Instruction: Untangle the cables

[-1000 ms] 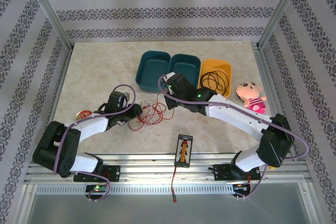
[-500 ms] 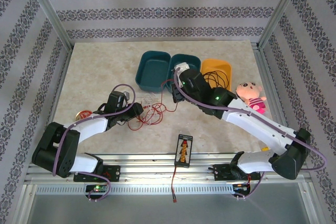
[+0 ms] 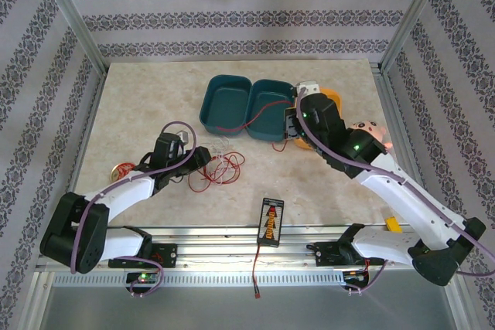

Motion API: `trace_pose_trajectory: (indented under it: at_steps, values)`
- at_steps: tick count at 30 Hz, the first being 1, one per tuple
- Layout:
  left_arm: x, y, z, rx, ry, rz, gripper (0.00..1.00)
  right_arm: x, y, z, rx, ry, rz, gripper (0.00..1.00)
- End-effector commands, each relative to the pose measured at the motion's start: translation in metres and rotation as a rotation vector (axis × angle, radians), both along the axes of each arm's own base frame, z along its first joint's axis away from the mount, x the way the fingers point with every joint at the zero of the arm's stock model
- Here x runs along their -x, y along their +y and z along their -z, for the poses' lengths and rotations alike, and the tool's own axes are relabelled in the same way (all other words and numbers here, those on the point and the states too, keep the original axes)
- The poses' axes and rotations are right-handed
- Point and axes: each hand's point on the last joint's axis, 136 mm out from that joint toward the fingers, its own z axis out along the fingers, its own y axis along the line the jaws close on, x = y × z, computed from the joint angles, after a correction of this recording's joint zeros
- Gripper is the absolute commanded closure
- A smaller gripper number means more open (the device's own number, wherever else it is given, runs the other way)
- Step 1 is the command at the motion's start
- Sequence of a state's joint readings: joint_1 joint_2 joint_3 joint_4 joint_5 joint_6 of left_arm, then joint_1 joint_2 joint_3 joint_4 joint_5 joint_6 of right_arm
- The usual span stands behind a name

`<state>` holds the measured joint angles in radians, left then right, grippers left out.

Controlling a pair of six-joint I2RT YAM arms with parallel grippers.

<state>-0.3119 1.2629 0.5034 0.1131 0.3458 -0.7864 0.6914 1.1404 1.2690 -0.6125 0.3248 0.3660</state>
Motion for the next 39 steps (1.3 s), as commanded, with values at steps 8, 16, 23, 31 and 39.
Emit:
trace_pose_trajectory:
  at_steps: [8,16,23,31,39]
  values:
    - [0.007,0.017,-0.016,-0.056,-0.048,-0.036,0.23,-0.019,-0.043,0.035,0.185,0.251,0.174,1.00]
    - [0.015,0.024,-0.022,-0.068,-0.063,-0.052,0.09,-0.064,-0.057,0.046,0.352,0.293,0.267,1.00]
    - [0.021,0.028,-0.025,-0.076,-0.075,-0.058,0.03,-0.112,-0.050,0.048,0.467,0.313,0.288,1.00]
    - [0.027,0.030,-0.025,-0.080,-0.075,-0.056,0.01,-0.146,-0.055,0.073,0.651,0.413,0.341,1.00]
    - [0.029,0.031,-0.023,-0.085,-0.071,-0.058,0.01,-0.162,-0.054,0.093,0.676,0.456,0.339,1.00]
